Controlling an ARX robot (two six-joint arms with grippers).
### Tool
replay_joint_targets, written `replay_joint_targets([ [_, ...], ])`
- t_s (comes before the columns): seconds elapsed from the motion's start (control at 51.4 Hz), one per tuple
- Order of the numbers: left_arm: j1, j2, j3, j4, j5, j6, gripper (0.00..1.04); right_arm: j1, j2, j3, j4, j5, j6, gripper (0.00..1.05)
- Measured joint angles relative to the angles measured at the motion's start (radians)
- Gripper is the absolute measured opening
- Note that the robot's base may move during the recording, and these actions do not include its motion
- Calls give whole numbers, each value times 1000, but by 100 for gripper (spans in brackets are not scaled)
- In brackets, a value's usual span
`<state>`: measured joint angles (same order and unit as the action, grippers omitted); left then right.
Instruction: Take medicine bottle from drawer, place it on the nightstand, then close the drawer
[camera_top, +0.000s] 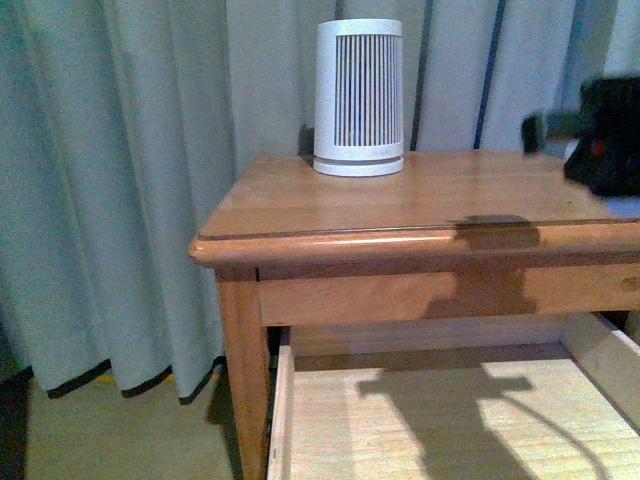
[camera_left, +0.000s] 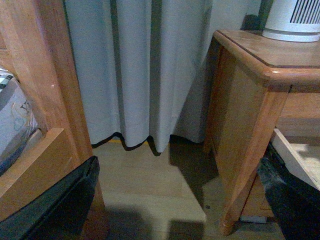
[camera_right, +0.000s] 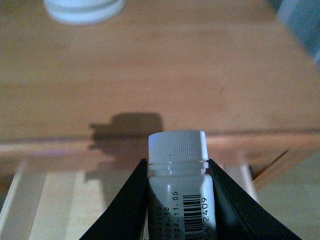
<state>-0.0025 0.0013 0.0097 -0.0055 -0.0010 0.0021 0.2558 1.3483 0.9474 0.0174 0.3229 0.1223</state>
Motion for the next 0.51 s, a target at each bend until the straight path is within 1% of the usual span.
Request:
replay_joint_targets([
  [0.039,0,0,0,0,0,0,98,-28,9,39,22,13,-37,30],
  [0.117,0,0,0,0,0,0,98,-74,41,108,19,10,-65,30],
  [0.253,0,0,0,0,0,0,98,-161,173,260,5,-2,-78,30],
  [0.506,0,0,0,0,0,0,98,-227,441,470,-14,-18,-39,30],
])
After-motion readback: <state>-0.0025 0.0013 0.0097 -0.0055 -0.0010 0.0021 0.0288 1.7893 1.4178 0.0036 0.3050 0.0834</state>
